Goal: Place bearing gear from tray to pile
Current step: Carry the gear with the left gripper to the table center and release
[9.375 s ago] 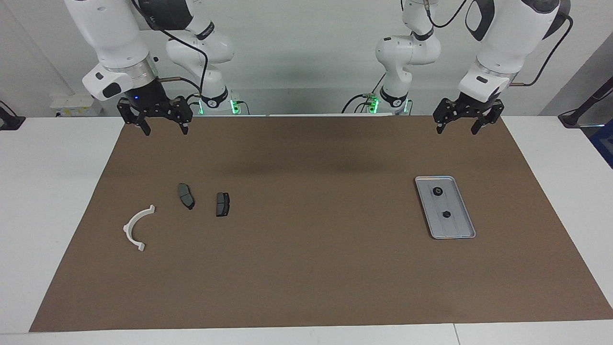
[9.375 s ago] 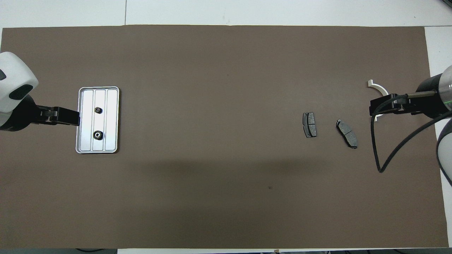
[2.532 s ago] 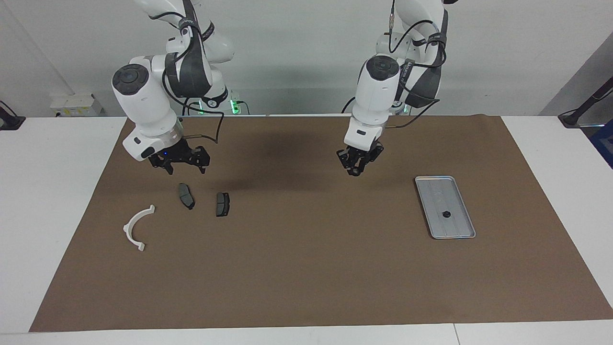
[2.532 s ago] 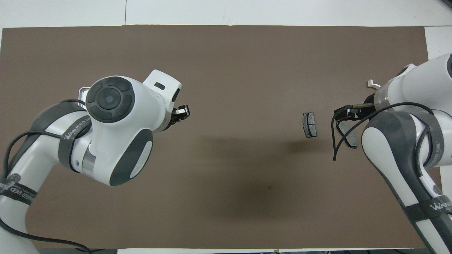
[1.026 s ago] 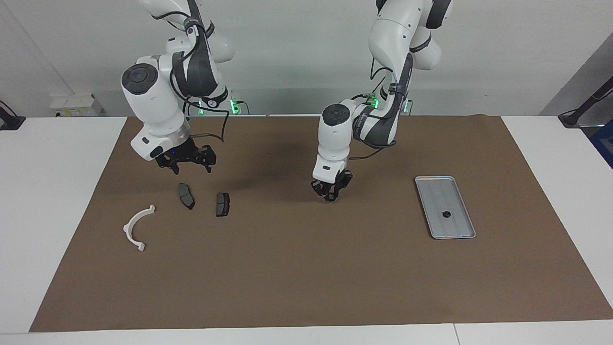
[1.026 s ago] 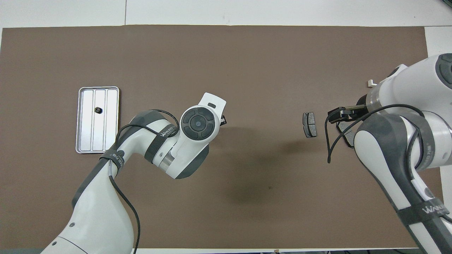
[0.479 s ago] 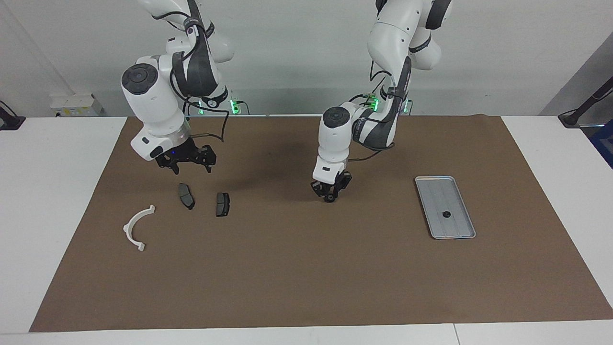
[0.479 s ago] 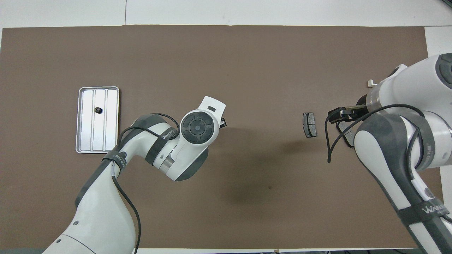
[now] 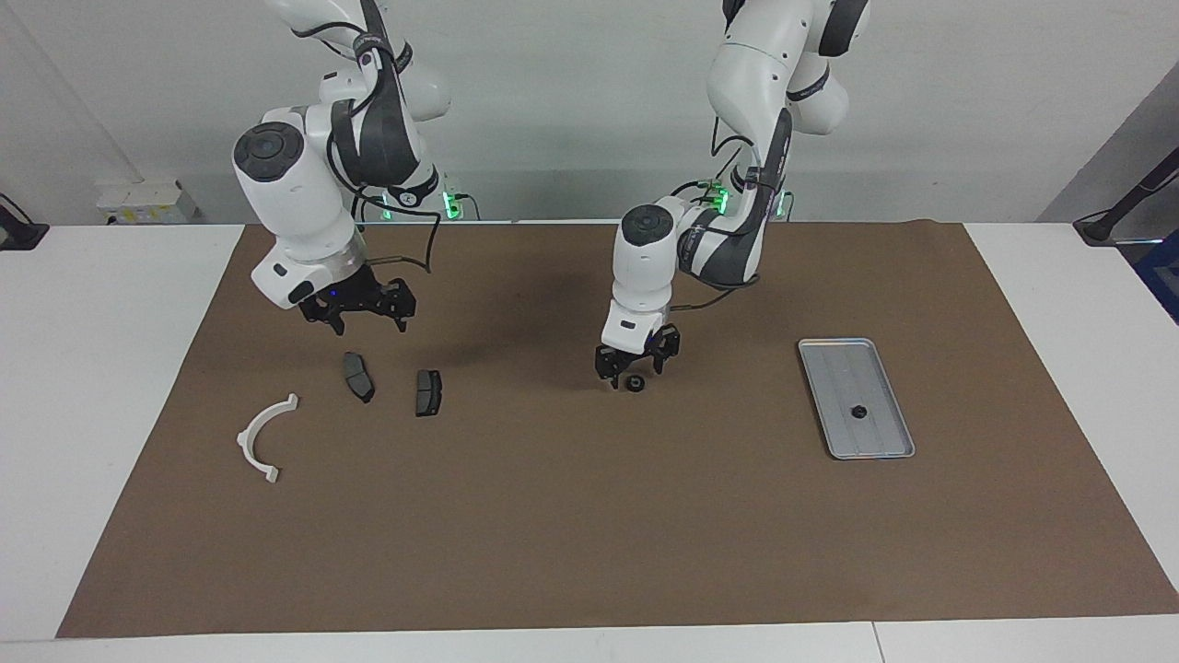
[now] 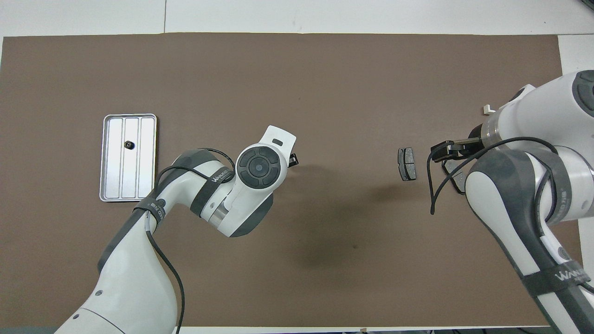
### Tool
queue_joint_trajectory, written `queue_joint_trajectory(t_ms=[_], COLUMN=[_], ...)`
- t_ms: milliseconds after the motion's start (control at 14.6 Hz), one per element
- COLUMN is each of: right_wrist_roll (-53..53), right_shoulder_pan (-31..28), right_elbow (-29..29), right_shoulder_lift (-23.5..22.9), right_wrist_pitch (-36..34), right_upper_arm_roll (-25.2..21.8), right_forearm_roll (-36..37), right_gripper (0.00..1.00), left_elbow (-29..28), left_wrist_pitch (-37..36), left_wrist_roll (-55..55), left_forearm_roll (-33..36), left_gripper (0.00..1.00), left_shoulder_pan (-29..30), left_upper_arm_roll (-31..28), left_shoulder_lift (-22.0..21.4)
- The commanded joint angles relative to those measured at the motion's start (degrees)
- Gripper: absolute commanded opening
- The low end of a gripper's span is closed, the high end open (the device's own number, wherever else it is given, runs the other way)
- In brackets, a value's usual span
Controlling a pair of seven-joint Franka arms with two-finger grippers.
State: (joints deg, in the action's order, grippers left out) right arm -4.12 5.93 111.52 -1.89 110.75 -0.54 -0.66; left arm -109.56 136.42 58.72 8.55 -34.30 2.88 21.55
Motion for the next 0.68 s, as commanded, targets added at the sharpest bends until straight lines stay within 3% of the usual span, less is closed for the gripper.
queue_joint_trajectory(t_ms=[0,205,616], right_wrist_roll=[-2.89,-9.05,-24.24], right_shoulder_pan=[0.83,4.43,13.30], right_elbow=[0.81,0.81,0.89], right_shoulder_lift=[0.58,0.49,-1.35], right_wrist_pitch=[0.96,1.05,5.43], right_upper_arm_roll=[0.01,0.01,0.01], right_forearm_roll=[-1.19,-1.19,-1.19], right_gripper=[1.00,1.00,0.99], left_elbow=[2.24,5.14,15.15], left_wrist_pitch=[-2.63,-9.39,-23.19], left_wrist_roll=[-1.14,-11.40,-35.65], left_forearm_roll=[3.74,3.49,-2.56], left_gripper=[0.91,0.91,0.91], left_shoulder_pan=[1.77,7.65,20.30], left_upper_arm_roll=[-1.38,-1.03,-1.12], left_shoulder_lift=[-1.59,-6.59,-9.33])
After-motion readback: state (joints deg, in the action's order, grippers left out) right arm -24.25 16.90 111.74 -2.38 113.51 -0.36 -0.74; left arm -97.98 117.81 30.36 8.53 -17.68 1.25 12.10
